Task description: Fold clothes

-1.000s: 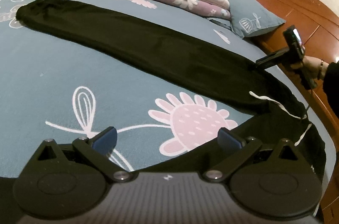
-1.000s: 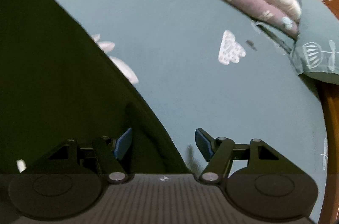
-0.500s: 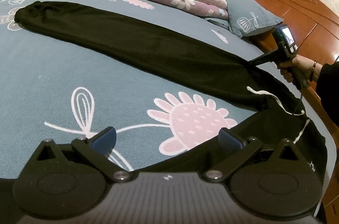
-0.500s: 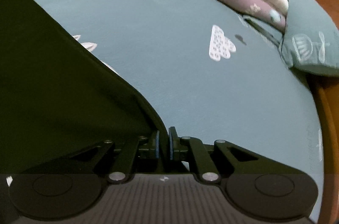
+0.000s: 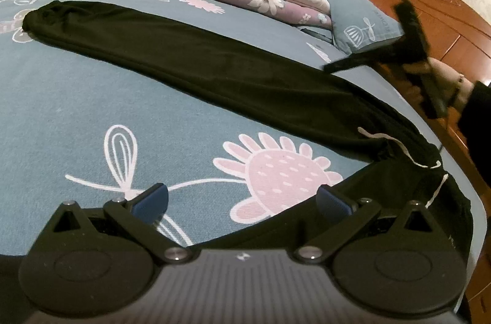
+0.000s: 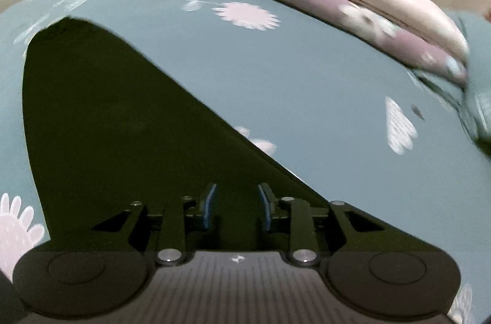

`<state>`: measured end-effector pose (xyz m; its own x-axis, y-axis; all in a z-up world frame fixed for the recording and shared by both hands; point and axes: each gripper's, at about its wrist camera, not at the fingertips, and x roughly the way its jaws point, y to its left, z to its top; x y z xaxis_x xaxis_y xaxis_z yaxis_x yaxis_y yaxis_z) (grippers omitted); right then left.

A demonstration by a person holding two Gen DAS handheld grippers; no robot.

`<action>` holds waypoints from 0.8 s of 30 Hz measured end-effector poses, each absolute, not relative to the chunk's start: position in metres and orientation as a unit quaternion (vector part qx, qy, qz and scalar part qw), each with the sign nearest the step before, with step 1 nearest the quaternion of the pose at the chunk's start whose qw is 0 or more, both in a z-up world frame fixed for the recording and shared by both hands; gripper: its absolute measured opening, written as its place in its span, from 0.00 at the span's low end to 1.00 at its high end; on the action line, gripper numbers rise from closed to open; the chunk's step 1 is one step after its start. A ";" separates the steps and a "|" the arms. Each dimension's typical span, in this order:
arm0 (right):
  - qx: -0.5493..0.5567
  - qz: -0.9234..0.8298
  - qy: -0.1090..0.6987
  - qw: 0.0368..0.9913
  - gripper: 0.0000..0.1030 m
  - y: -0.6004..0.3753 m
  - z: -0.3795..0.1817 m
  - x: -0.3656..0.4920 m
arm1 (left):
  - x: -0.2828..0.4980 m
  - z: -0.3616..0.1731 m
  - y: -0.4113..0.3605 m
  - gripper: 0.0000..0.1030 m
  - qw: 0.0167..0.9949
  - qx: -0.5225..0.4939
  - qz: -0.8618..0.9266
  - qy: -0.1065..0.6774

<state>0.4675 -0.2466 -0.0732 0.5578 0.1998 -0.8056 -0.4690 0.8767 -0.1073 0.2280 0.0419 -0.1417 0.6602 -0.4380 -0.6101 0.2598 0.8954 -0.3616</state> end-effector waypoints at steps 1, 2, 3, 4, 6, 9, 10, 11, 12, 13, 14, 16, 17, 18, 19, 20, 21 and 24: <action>-0.149 0.210 0.438 0.861 0.34 -0.236 -0.076 0.472 | 0.228 -0.142 0.042 0.99 0.902 -0.124 -0.194 0.364; -0.141 0.227 0.447 0.854 0.34 -0.226 -0.080 0.477 | 0.228 -0.142 0.043 0.99 0.902 -0.126 -0.194 0.364; -0.149 0.238 0.454 0.846 0.34 -0.215 -0.085 0.480 | 0.229 -0.142 0.044 0.99 0.901 -0.129 -0.194 0.365; -0.161 0.248 0.460 0.837 0.34 -0.203 -0.090 0.483 | 0.229 -0.142 0.044 0.99 0.901 -0.130 -0.195 0.365; -0.176 0.231 0.460 0.839 0.36 -0.188 -0.100 0.491 | 0.228 -0.142 0.045 0.99 0.900 -0.133 -0.195 0.365; -0.166 0.196 0.445 0.858 0.54 -0.179 -0.109 0.508 | 0.229 -0.142 0.046 0.99 0.899 -0.137 -0.195 0.366; -0.153 0.180 0.442 0.865 0.58 -0.180 -0.111 0.518 | 0.229 -0.142 0.046 0.99 0.899 -0.139 -0.196 0.366; -0.140 0.164 0.440 0.872 0.58 -0.181 -0.113 0.527 | 0.229 -0.142 0.046 0.99 0.899 -0.140 -0.195 0.367; -0.126 0.155 0.437 0.877 0.58 -0.184 -0.114 0.536 | 0.229 -0.142 0.047 0.99 0.899 -0.140 -0.195 0.367; -0.113 0.146 0.436 0.881 0.58 -0.186 -0.115 0.542 | 0.229 -0.142 0.047 0.99 0.899 -0.141 -0.195 0.367; -0.103 0.137 0.437 0.883 0.58 -0.187 -0.114 0.545 | 0.229 -0.141 0.047 0.99 0.898 -0.141 -0.195 0.367; -0.107 0.124 0.438 0.884 0.58 -0.184 -0.109 0.538 | 0.229 -0.141 0.047 0.99 0.898 -0.142 -0.195 0.368; -0.114 0.125 0.441 0.881 0.58 -0.182 -0.104 0.531 | 0.229 -0.141 0.047 0.99 0.898 -0.143 -0.195 0.368; -0.119 0.129 0.445 0.878 0.58 -0.180 -0.099 0.522 | 0.229 -0.140 0.048 0.99 0.897 -0.145 -0.195 0.369; -0.123 0.133 0.448 0.876 0.58 -0.180 -0.094 0.511 | 0.229 -0.140 0.048 0.99 0.897 -0.147 -0.194 0.369; -0.124 0.137 0.451 0.873 0.58 -0.180 -0.088 0.498 | 0.229 -0.140 0.048 0.99 0.896 -0.149 -0.193 0.370; -0.122 0.141 0.459 0.869 0.58 -0.180 -0.084 0.486 | 0.229 -0.139 0.049 0.99 0.896 -0.151 -0.192 0.371; -0.100 0.141 0.507 0.844 0.59 -0.180 -0.089 0.456 | 0.229 -0.139 0.050 0.99 0.895 -0.156 -0.188 0.372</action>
<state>0.4562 -0.1803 -0.0886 0.4462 0.1364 -0.8845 -0.3391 0.9404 -0.0261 0.2290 0.0498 -0.1392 0.6522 -0.4537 -0.6073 0.2212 0.8801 -0.4200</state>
